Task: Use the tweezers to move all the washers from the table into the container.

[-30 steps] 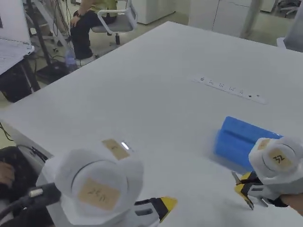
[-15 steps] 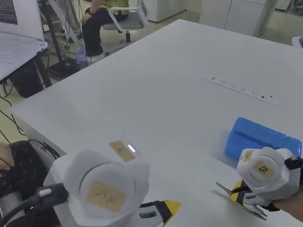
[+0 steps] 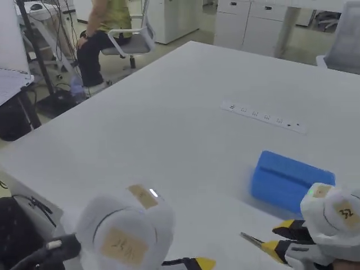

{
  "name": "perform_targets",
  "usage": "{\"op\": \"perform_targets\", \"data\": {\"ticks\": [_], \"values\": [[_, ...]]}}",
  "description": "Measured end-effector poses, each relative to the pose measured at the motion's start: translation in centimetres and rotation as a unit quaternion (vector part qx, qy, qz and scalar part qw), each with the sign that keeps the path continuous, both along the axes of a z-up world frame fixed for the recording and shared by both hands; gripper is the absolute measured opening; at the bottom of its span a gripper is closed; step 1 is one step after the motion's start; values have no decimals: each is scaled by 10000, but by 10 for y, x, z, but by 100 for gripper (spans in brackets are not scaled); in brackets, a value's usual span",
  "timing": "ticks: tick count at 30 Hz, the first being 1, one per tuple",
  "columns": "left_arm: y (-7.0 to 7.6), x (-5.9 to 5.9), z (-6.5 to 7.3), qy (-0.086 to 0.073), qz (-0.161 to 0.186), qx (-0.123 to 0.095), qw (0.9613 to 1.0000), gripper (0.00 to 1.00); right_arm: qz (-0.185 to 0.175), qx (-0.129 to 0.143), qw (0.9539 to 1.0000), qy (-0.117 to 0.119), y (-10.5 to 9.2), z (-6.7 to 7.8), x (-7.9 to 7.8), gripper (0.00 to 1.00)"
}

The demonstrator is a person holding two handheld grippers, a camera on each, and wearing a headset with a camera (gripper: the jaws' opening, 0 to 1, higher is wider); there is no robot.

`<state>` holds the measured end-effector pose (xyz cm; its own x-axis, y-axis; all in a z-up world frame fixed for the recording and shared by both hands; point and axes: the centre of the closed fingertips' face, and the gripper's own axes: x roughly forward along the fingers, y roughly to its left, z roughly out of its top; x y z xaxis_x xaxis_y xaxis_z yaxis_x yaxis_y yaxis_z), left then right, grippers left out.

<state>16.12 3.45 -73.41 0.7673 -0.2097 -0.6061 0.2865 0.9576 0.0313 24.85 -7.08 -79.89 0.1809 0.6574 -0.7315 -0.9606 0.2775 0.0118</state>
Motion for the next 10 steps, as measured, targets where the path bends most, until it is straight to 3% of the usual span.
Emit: {"op": "perform_targets", "data": {"ticks": [3,6,7,9,10], "values": [[-3,7,1,-13,-71,-70,9999,72,-896,505,9947,-3,-23,23,-12,26],[-3,14,3,-66,-93,-7,9999,79,-1505,915,9844,50,-41,38,-21,33],[-3,15,2,-51,-121,12,9999,79,-1739,948,9802,-62,-51,42,-21,37],[0,19,3,-85,-130,97,9998,81,-1893,845,9781,-166,-64,46,-30,44],[1,20,2,-78,-147,132,9998,82,-2057,832,9748,-240,-71,48,-30,48]]}}
